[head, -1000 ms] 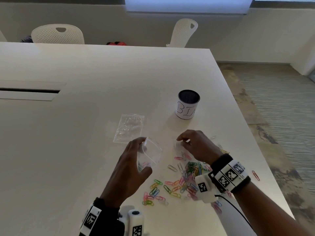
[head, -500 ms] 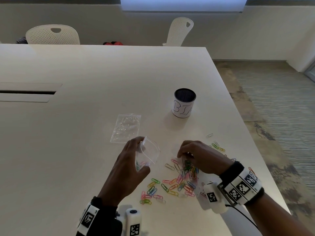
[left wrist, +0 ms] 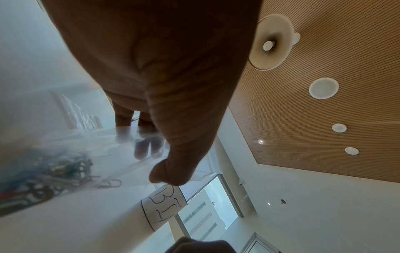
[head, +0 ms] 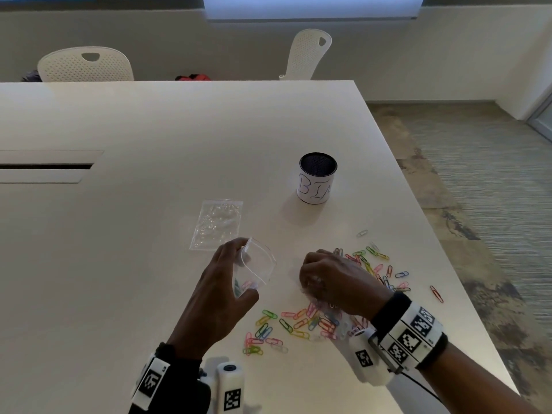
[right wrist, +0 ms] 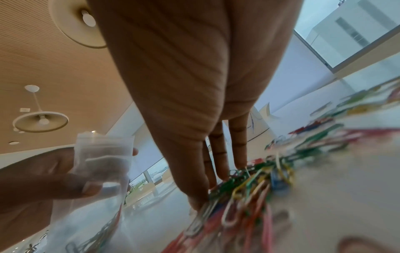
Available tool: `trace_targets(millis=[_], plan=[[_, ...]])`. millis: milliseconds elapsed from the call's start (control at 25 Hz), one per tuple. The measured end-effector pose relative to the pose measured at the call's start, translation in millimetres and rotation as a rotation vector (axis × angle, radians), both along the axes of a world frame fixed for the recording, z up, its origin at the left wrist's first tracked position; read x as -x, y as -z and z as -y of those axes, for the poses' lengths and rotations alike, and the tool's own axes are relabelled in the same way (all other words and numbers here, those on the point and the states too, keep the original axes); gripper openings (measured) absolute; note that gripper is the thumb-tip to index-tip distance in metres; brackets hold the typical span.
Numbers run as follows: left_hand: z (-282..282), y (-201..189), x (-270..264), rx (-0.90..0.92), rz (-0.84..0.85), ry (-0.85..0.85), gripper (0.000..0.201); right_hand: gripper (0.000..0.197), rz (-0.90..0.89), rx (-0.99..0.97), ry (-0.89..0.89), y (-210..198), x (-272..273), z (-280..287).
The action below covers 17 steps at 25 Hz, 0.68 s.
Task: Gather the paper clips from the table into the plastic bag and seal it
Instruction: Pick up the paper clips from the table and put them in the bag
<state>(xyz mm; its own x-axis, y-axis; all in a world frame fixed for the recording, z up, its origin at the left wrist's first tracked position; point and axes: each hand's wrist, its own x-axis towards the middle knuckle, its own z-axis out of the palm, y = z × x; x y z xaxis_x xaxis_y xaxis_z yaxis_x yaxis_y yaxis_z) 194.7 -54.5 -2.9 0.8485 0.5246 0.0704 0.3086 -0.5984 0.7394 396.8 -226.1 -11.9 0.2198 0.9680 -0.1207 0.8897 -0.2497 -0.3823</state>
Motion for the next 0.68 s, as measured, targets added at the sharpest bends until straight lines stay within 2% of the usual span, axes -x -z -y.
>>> trace_targets(millis=[80, 240, 320, 680], plan=[[-0.3, 0.4, 1.2, 0.001, 0.004, -0.003, 0.077, 0.019, 0.016, 0.008, 0.037, -7.9, -6.0, 8.8], [0.4, 1.6, 0.3, 0.009, 0.002, 0.003, 0.078, 0.078, 0.027, 0.142, 0.085, -20.8, -11.4, 25.3], [1.0, 2.1, -0.2, 0.013, 0.004, 0.003, 0.078, 0.088, 0.064, 0.197, 0.08, -20.3, -9.3, 29.2], [2.9, 0.7, -0.3, 0.021, 0.007, 0.002, 0.079, 0.035, 0.018, 0.092, 0.086, -12.2, 1.7, 25.8]])
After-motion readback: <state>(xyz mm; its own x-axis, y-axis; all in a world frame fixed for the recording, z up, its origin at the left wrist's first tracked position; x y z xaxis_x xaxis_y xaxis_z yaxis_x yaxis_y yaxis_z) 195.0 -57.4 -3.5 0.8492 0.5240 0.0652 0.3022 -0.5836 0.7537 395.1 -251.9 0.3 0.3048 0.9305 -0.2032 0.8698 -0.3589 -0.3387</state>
